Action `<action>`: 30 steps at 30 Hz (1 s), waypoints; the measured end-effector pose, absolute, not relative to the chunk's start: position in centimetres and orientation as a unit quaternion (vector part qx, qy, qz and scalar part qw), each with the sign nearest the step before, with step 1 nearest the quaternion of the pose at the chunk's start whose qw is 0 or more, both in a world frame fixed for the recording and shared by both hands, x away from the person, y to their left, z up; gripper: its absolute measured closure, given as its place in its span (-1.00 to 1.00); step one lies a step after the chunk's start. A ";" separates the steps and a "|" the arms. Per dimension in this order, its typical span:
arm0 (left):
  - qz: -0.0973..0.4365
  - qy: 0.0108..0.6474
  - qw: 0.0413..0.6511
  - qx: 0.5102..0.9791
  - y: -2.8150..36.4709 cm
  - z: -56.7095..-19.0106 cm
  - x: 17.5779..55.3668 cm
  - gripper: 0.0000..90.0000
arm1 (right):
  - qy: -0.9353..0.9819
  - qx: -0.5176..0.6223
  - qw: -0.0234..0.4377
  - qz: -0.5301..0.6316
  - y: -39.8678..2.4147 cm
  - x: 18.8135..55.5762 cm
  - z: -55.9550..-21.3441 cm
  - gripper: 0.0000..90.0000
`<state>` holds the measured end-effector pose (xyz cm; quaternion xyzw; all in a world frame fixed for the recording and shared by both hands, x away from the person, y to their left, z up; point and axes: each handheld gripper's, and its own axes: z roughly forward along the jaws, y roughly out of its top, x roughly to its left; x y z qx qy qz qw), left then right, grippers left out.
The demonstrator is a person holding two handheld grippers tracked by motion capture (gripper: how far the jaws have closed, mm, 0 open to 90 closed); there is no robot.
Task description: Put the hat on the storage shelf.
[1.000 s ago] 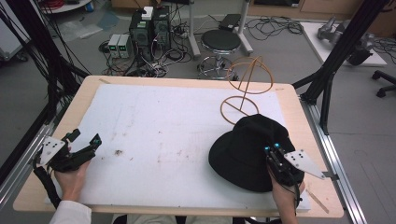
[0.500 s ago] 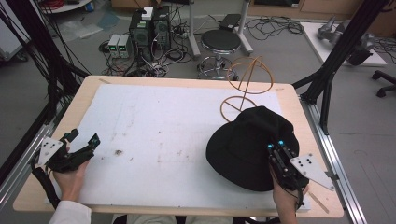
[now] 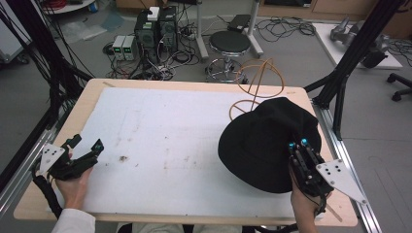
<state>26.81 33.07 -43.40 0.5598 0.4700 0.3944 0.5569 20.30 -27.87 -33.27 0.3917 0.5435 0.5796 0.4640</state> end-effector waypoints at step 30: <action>0.393 0.472 0.562 0.554 33.3 -43.3 26.8 -0.55 | 0.484 0.356 0.526 0.602 -26.6 25.3 -27.6 0.90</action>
